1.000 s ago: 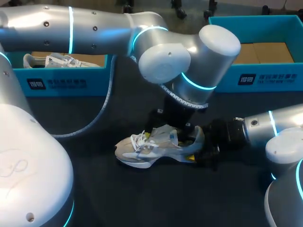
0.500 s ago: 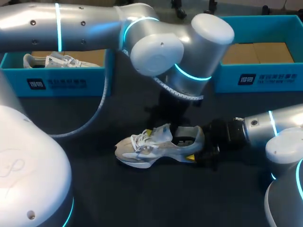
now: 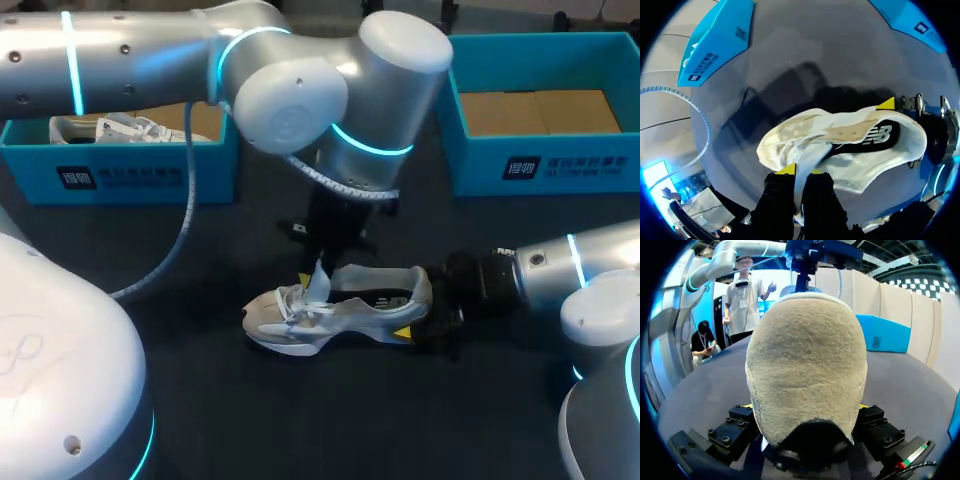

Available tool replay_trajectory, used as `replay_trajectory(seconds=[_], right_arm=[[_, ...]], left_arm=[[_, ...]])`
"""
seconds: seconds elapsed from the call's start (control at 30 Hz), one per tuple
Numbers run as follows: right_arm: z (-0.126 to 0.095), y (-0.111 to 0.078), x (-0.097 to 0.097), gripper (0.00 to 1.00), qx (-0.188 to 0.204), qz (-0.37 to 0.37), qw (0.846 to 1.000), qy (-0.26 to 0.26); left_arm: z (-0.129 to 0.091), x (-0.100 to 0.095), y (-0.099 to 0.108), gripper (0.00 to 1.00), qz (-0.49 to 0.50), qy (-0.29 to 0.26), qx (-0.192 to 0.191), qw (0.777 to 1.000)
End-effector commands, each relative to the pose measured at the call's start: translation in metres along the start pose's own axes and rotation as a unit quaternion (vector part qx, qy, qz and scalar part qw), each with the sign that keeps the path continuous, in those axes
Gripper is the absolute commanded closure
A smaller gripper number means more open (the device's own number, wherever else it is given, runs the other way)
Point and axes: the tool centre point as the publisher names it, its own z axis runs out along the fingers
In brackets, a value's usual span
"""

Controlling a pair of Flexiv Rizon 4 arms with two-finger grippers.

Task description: Take the shoe out of the shoebox, open the shoe tongue, remove and reinsert the insole, then place the shoe into the shoebox

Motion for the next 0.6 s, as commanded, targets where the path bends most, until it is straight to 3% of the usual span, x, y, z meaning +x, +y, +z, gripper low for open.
replay_trajectory(seconds=[0.03,0.37,0.6], right_arm=[[0.004,-0.002,-0.002,1.00,0.002,0.000,1.000,-0.001],[0.004,-0.002,-0.002,1.00,0.002,0.000,1.000,-0.001],[0.004,-0.002,-0.002,1.00,0.002,0.000,1.000,-0.001]], left_arm=[[0.002,-0.018,0.006,1.00,0.000,0.041,0.002,0.999],[0.018,-0.031,0.013,1.00,-0.018,0.071,-0.001,0.997],[0.039,-0.035,0.006,1.00,-0.028,0.091,-0.002,0.995]])
